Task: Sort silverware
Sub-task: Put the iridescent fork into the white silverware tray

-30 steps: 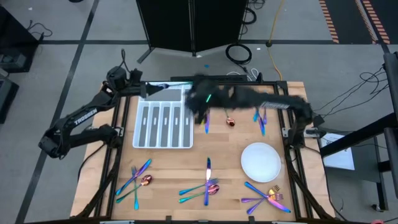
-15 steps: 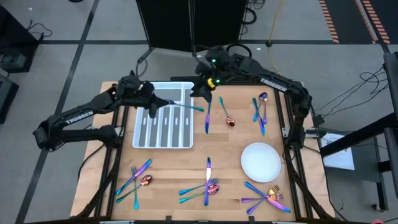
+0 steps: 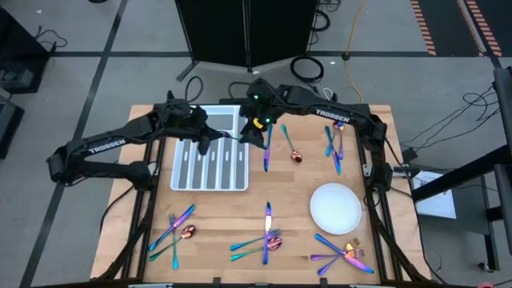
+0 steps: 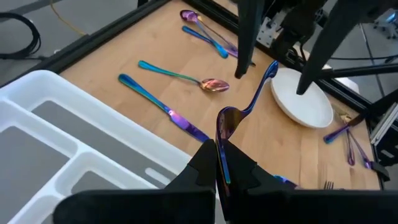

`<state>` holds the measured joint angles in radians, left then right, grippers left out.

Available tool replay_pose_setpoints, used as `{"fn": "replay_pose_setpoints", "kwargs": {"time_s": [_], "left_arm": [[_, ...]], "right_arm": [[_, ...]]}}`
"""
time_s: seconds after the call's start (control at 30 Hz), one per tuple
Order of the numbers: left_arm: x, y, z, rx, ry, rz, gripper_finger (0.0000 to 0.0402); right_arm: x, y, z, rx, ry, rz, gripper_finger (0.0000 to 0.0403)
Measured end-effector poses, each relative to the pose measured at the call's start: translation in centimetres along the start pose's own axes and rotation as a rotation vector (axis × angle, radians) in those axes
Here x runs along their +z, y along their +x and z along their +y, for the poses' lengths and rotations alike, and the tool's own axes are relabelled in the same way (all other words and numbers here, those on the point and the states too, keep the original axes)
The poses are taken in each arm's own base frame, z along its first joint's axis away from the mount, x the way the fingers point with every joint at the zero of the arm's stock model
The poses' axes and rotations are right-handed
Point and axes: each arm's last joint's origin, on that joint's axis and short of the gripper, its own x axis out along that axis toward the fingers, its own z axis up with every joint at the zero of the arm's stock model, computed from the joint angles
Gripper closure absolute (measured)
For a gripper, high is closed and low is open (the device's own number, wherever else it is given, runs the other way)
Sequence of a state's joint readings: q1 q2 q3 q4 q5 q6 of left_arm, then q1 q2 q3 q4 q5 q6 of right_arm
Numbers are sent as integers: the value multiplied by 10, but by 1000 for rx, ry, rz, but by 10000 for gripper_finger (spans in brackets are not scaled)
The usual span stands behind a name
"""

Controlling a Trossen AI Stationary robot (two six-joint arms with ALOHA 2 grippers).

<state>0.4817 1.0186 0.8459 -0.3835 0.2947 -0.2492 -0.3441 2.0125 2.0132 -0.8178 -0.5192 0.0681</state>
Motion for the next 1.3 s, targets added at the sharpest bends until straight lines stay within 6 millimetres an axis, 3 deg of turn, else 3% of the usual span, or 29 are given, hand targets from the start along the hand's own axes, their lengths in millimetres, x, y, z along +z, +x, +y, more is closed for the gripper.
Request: {"fn": "replay_pose_setpoints", "kwargs": {"time_s": [0.23, 0.57, 0.73, 0.87, 1.03, 1.17, 1.3], "left_arm": [[1, 2, 0, -1, -3, -3, 402], [0, 2, 0, -2, -4, -1, 402], [0, 2, 1, -2, -2, 0, 402], [0, 2, 1, -1, 1, 4, 402], [0, 2, 1, -3, 1, 9, 402], [0, 2, 1, 1, 14, 3, 391], [1, 2, 1, 12, 90, -7, 351]], "right_arm": [[0, 3, 3, -85, -7, 1, 232], [-7, 26, 3, -75, -7, 50, 243], [-7, 26, 2, -77, -22, 52, 249], [-7, 26, 2, -78, -42, 51, 292], [-7, 26, 2, -77, -64, 59, 384], [-8, 26, 2, -76, -70, 69, 399], [-9, 26, 2, -77, -71, 74, 401]]}}
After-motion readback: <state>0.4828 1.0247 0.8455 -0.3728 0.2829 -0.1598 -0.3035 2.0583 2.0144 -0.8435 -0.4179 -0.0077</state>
